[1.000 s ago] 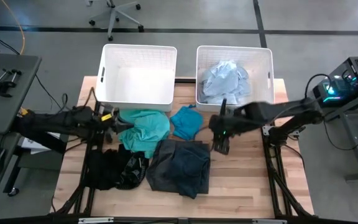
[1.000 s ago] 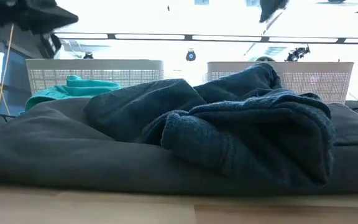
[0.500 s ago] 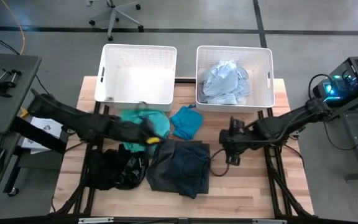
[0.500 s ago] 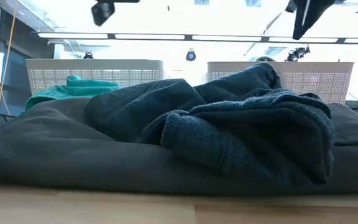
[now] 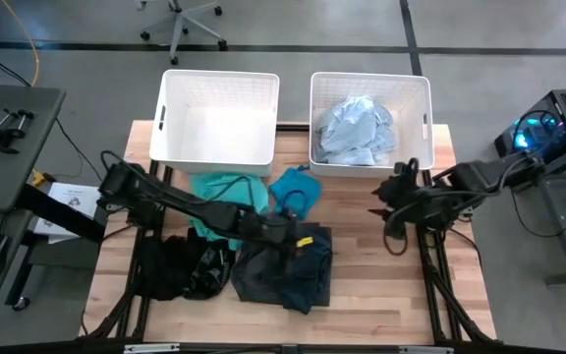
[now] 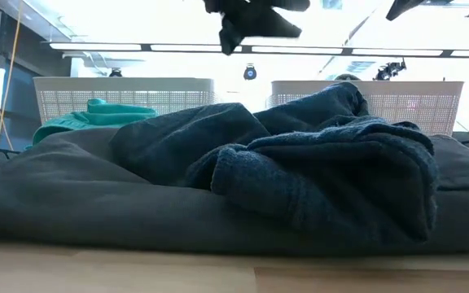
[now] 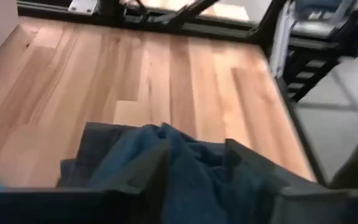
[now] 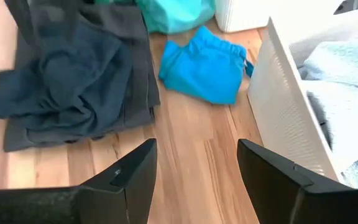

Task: Sort clothes
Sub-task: Put the navy blue sweatpants into the left white bin

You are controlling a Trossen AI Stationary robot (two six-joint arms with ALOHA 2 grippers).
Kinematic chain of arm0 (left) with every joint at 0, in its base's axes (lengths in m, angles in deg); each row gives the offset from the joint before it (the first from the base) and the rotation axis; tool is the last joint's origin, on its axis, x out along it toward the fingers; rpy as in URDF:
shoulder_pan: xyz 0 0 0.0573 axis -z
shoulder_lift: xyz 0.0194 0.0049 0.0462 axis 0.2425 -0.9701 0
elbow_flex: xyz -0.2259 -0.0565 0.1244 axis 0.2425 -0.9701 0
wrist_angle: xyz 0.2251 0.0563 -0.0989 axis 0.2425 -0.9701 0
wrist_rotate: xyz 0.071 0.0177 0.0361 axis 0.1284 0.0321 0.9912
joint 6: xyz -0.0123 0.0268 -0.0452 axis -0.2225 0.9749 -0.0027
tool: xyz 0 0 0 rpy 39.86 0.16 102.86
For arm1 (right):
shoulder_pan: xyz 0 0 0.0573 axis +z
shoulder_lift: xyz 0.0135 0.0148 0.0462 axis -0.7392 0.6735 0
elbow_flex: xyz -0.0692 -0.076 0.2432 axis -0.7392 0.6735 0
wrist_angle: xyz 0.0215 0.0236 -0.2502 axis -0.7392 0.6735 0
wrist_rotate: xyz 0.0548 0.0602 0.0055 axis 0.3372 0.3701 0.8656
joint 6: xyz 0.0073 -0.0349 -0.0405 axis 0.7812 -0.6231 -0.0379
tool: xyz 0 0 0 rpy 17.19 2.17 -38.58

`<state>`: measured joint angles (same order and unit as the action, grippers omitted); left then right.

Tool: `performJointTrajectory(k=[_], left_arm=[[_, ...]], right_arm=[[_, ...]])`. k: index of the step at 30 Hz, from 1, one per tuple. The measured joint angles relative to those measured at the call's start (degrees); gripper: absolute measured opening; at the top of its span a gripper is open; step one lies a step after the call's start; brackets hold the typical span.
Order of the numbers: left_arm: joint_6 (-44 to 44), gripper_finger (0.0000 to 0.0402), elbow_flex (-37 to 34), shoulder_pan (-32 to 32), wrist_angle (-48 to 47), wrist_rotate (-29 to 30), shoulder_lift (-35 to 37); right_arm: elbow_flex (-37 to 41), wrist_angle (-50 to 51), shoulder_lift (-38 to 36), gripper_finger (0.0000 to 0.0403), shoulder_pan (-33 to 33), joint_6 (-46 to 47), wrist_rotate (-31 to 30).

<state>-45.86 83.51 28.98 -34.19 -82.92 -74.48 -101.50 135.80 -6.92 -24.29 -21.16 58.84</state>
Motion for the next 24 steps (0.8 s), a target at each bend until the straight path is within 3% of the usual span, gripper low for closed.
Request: performJointTrajectory(k=[6,11,15,21,24], left_arm=[[-1.59,0.0251,1.82,-0.46,-0.07,3.07,-7.24],[-3.27,0.0260,1.78,-0.24,-2.98,4.72,-12.59],[-5.15,0.0211,1.95,0.11,-6.08,6.91,-14.88],[-11.85,0.0038,1.92,0.08,-7.76,5.98,-14.48],[-14.76,0.0019,2.72,-0.22,-9.79,5.90,-13.37]], right_arm=[[0.00,-0.15,-3.07,0.0209,0.00,0.94,-1.97],[0.00,-0.15,-3.32,0.0209,0.00,2.02,-2.41],[0.00,-0.20,-3.15,0.0209,0.00,2.02,-3.18],[0.00,-0.25,-3.26,0.0209,0.00,2.50,-6.55],[0.00,-0.84,-3.26,0.0209,0.00,2.72,-8.48]])
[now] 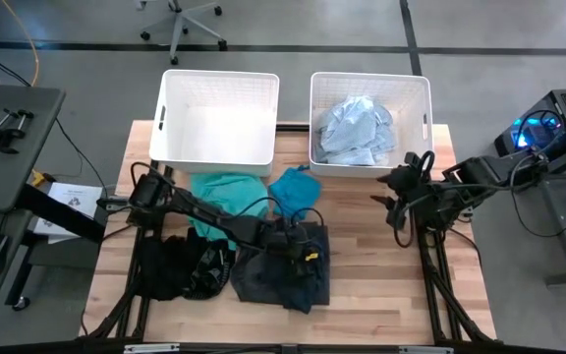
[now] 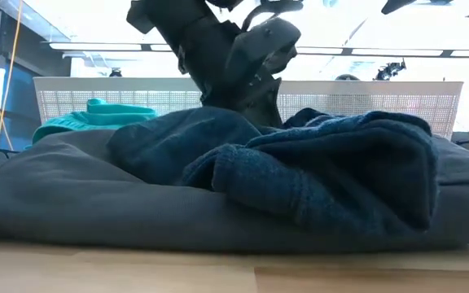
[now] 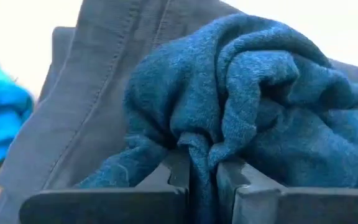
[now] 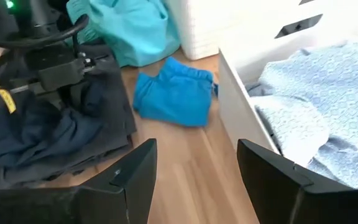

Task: Sort clothes
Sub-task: Put the navy blue sweatpants into the left white bin

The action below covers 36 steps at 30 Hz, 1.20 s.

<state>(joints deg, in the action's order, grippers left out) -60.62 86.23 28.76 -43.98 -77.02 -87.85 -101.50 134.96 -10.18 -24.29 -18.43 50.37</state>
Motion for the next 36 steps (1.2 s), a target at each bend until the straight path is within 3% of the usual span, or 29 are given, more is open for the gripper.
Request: performJointTrajectory(k=[10,16,19,22,25,27,32,36], left_arm=[[1.13,0.0007,8.40,0.00,-9.81,5.61,12.00],[8.85,0.0004,11.67,-0.19,-9.70,9.67,23.17],[16.14,0.0003,13.13,-0.75,-9.61,15.15,28.46],[24.45,0.0003,14.32,-2.53,-9.55,24.53,33.59],[31.63,0.0005,14.75,-6.73,-9.84,31.13,38.10],[34.44,0.0005,14.75,-11.03,-11.44,32.37,40.61],[35.50,0.0006,14.73,-25.02,-23.18,31.81,43.90],[34.27,0.0006,12.22,-37.04,-33.44,26.55,43.61]], right_arm=[[0.00,-1.65,-0.17,0.0209,0.00,-3.41,-4.93],[-0.02,-4.06,-1.07,0.0209,0.00,-6.30,-9.82],[-0.02,-4.95,-1.60,0.0209,-0.02,-6.31,-13.00],[-0.02,-6.59,-2.07,0.0209,-0.04,-6.32,-16.67],[-0.02,-8.89,-2.36,0.0209,-0.25,-6.28,-20.08],[-0.02,-10.70,-2.38,0.0209,-0.59,-6.31,-21.63],[-0.02,-15.37,-2.32,0.0209,-2.41,-5.30,-22.24],[-0.02,-17.00,-2.27,0.0209,-4.27,-1.22,-22.28]])
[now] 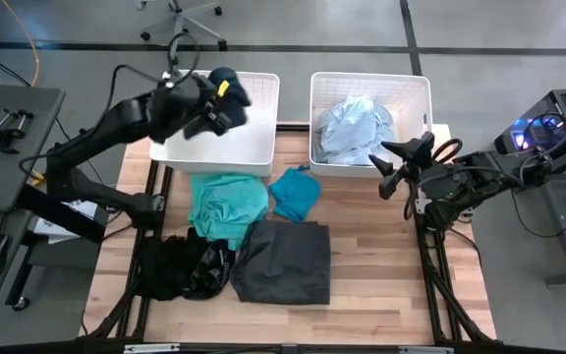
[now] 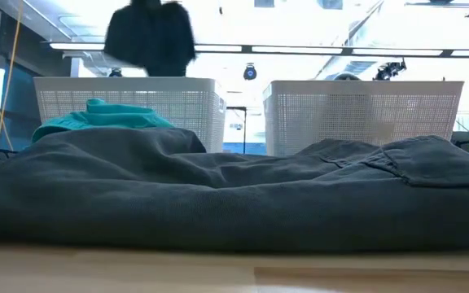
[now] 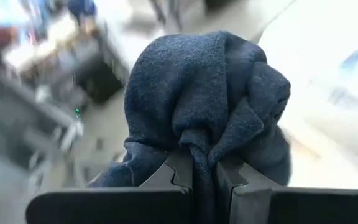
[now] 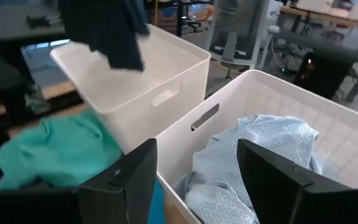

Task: Sort clothes
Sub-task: Put the navy blue sweatpants into the left white bin, then put the black pants into the left white bin

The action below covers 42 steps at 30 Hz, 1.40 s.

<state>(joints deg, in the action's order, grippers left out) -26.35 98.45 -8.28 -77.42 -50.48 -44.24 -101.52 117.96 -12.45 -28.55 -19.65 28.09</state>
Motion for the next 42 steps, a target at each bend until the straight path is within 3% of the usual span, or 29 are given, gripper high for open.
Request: performJointTrajectory(k=[5,10,15,19,22,25,29,33,36,42], left_arm=[[-3.75,0.0017,-9.63,-10.95,-1.51,-11.43,-0.45],[-5.15,0.0089,-15.97,-17.81,-1.68,-15.73,-1.04],[-6.77,0.0175,-13.44,-21.35,-2.18,-21.31,-0.76],[-9.08,0.0212,-8.06,-20.91,-4.21,-30.26,-0.64],[-9.33,0.0214,-5.35,-17.44,-4.59,-40.36,-0.62],[-5.21,0.0203,-4.83,-9.11,-4.78,-47.19,-0.63],[2.88,0.0184,-7.46,7.78,-4.54,-42.42,-1.56],[-6.86,0.0175,-10.32,21.10,0.93,-35.13,-5.40],[-17.25,0.0176,-12.23,27.17,10.48,-34.63,-10.33],[-25.42,0.0189,-12.31,33.82,28.82,-33.21,-24.75]], right_arm=[[0.00,0.02,0.02,0.0209,-1.93,5.74,-0.01],[0.00,0.02,0.04,0.0209,-2.38,9.74,0.09],[0.00,0.02,0.04,0.0209,-2.38,12.19,1.22],[0.00,0.02,0.04,0.0209,-2.38,12.80,2.78],[0.00,0.02,0.04,0.0209,-2.38,12.45,3.66],[0.00,0.04,0.04,0.0209,-2.38,10.44,4.85],[0.00,0.07,0.04,0.0209,-2.38,7.25,7.42],[0.00,0.20,0.07,0.0209,-2.38,4.04,12.12],[0.00,0.89,0.07,0.0209,-2.38,1.77,15.86],[-0.02,4.05,0.04,0.0209,-2.38,-2.54,20.48]])
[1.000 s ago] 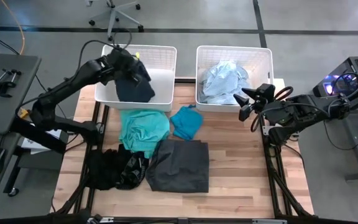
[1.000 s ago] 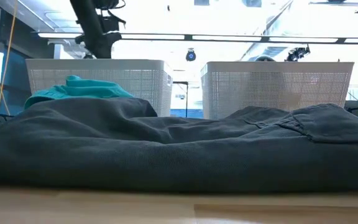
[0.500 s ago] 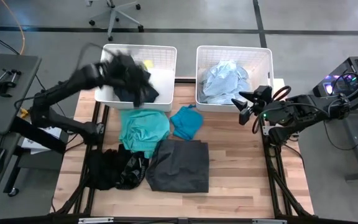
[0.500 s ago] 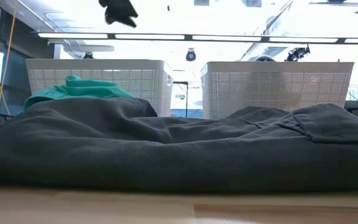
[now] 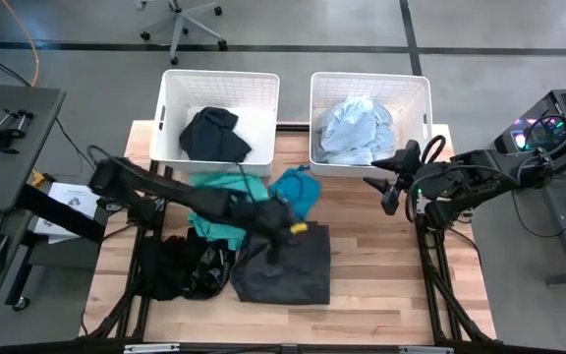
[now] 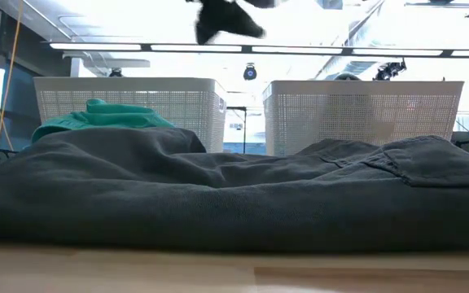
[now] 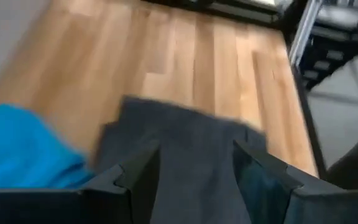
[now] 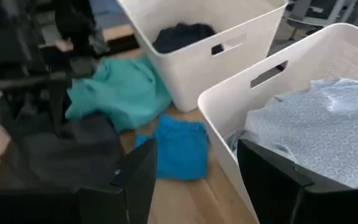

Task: Sort clothes
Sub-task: Put the black pants into the left white bin

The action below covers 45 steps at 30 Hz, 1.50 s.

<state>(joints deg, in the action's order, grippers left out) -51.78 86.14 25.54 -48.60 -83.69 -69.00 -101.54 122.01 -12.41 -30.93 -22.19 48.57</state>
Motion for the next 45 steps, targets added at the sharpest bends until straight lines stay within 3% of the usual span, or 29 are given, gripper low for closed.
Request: performJointTrajectory(k=[4,12,17,22,26,32,33,39,45], left_arm=[[-4.26,0.0213,0.00,-0.75,10.42,0.55,-9.26],[-0.85,0.0266,-0.02,-6.51,20.10,-0.39,-21.05],[2.36,0.0268,0.06,-7.82,15.84,-3.11,-25.36],[9.84,0.0263,0.52,-5.24,7.84,-3.61,-26.68],[14.16,0.0214,0.55,-2.91,6.64,-3.23,-26.99],[7.83,0.0035,0.31,-2.22,5.54,-5.83,-26.18],[6.15,0.0021,0.19,-2.43,5.20,-6.82,-25.68],[0.91,0.0009,-0.66,-2.90,0.51,-7.40,-16.25],[-3.73,0.0006,-0.20,-1.94,-2.62,0.80,1.65]], right_arm=[[0.00,1.08,0.00,0.0209,0.02,-1.04,2.44],[0.00,1.85,0.00,0.0209,0.07,-0.76,6.06],[0.00,2.00,0.00,0.0209,0.07,-0.74,8.11],[0.00,2.00,0.00,0.0209,0.07,0.50,9.12],[0.00,2.00,0.00,0.0209,0.07,0.49,8.31],[0.00,2.00,-0.02,0.0209,0.07,0.48,5.37],[0.00,2.00,-0.02,0.0209,0.07,0.50,4.95],[0.00,1.96,-0.02,0.0209,0.07,0.00,2.98],[0.00,0.00,-0.02,0.0209,0.07,-3.62,2.71]])
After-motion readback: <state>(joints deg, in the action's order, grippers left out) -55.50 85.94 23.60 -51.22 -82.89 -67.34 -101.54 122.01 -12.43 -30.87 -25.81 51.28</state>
